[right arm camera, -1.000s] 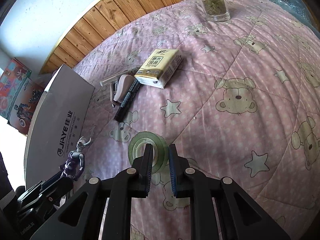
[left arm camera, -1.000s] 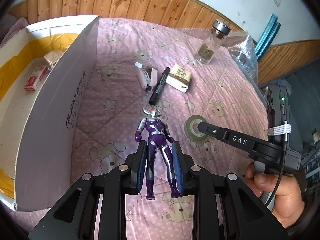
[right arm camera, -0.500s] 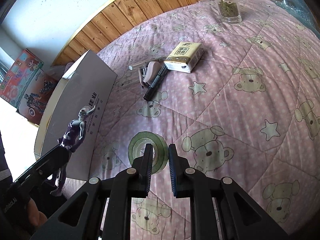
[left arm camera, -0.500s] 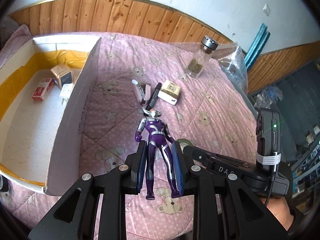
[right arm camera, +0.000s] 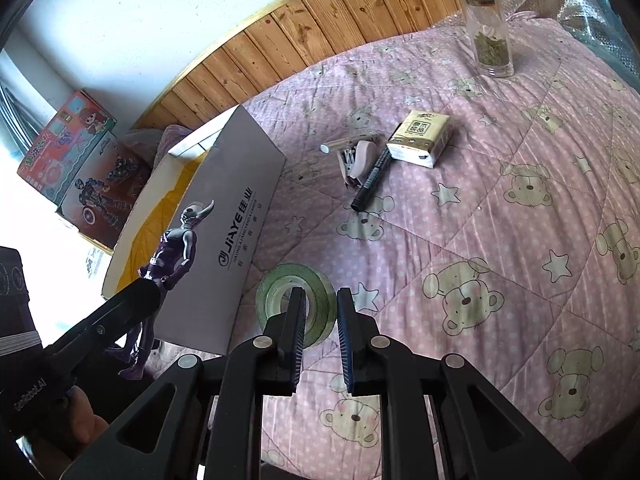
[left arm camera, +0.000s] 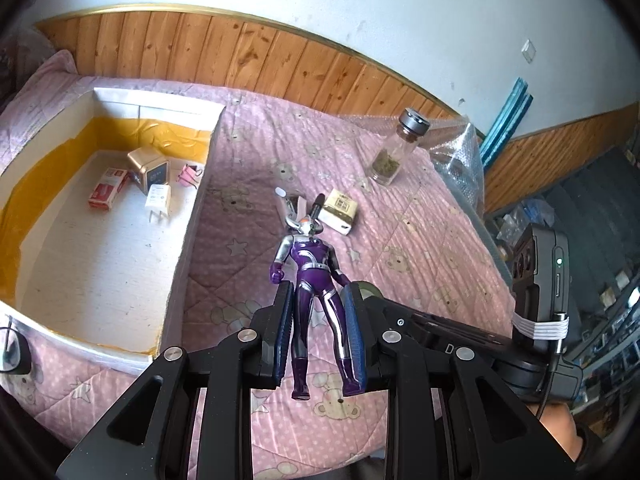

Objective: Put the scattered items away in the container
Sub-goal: 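Carry the action figure with the left gripper while the right gripper carries the tape roll over the box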

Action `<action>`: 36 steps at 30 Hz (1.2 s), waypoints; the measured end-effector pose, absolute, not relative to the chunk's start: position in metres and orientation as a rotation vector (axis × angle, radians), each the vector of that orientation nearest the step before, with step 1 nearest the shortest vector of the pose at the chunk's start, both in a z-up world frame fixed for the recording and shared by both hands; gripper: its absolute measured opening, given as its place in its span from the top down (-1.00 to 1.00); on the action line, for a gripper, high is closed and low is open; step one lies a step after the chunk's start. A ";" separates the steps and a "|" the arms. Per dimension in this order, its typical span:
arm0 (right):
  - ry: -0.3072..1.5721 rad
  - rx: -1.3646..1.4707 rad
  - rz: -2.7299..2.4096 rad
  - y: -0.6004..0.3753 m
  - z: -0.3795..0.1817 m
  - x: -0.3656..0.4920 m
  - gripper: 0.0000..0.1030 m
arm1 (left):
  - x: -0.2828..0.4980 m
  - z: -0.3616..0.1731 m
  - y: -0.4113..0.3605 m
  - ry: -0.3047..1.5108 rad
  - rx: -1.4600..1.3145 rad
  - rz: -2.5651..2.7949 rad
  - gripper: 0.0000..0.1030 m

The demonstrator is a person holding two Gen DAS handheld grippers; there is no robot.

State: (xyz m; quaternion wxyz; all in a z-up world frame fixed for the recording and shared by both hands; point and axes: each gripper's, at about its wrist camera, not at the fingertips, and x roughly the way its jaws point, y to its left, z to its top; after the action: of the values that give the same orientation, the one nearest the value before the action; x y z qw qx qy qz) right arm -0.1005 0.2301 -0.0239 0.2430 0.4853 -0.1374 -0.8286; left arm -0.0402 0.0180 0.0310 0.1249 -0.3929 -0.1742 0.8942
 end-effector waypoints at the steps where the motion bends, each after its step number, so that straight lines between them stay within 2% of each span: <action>1: -0.372 1.318 -2.263 0.228 -0.021 -0.099 0.68 | -0.038 0.033 0.015 -0.517 -1.137 2.608 0.49; 36: -0.230 1.127 -2.172 0.131 0.056 -0.068 0.68 | -0.009 0.061 -0.079 -0.747 -0.999 2.693 0.49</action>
State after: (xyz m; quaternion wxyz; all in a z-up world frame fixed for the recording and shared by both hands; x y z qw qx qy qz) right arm -0.0684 0.1307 0.0562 0.3354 0.4319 -0.0880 -0.8326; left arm -0.0094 -0.0788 0.0607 0.0868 -0.3353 -0.2507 0.9040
